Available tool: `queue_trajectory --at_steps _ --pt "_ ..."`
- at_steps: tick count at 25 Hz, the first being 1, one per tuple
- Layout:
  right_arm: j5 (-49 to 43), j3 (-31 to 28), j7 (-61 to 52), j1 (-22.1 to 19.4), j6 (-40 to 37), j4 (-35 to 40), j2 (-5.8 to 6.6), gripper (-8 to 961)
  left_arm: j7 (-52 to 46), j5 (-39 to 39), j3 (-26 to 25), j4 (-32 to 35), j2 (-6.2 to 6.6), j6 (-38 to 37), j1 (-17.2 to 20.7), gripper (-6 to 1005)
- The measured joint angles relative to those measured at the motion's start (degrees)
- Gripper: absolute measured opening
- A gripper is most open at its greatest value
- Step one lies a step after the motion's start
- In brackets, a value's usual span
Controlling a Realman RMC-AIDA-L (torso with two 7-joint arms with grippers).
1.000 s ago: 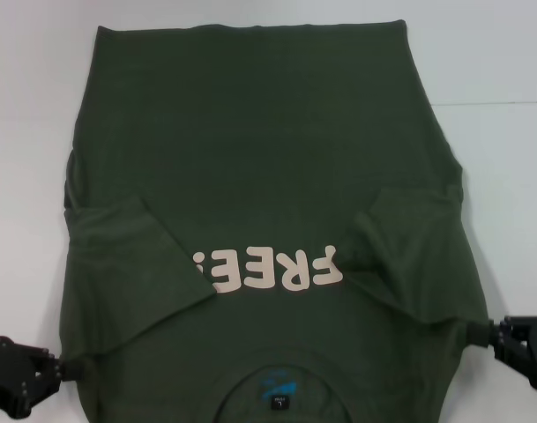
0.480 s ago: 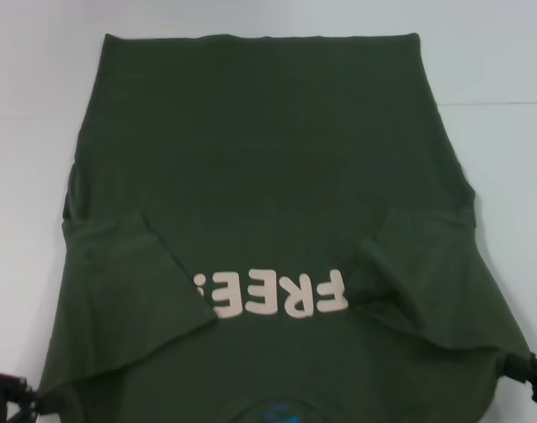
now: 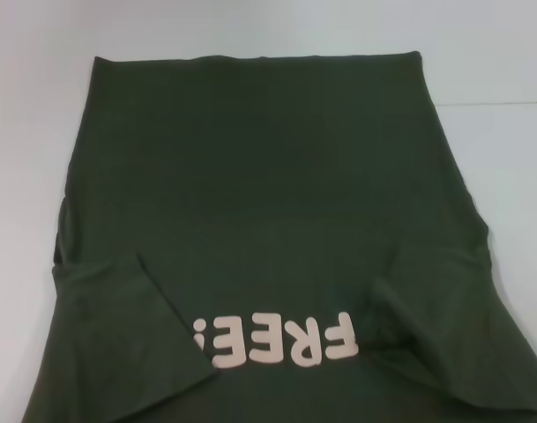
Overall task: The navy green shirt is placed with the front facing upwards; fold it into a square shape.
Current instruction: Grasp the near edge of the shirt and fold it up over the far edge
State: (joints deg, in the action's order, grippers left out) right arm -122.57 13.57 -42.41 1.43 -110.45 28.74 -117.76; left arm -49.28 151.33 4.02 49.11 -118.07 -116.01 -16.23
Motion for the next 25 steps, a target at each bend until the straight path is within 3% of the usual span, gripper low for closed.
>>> queue_trajectory --at_steps 5,8,16,25 --pt "0.2 -5.1 3.0 -3.5 -3.0 0.0 0.38 39 1.3 0.3 0.1 0.8 0.07 -1.4 0.7 26" --pt "0.0 -6.7 2.8 -3.1 -2.5 -0.1 0.23 38 1.2 0.0 -0.8 0.7 0.27 -1.4 0.3 26" --pt "0.2 -8.6 2.3 2.2 -0.8 -2.7 -1.01 38 -0.6 -3.5 -7.4 -2.6 0.8 0.6 -2.3 27" --pt "0.4 -18.8 -4.7 8.2 5.1 -3.6 -0.79 39 -3.9 -12.0 -9.9 -8.7 0.75 9.5 -2.9 28"
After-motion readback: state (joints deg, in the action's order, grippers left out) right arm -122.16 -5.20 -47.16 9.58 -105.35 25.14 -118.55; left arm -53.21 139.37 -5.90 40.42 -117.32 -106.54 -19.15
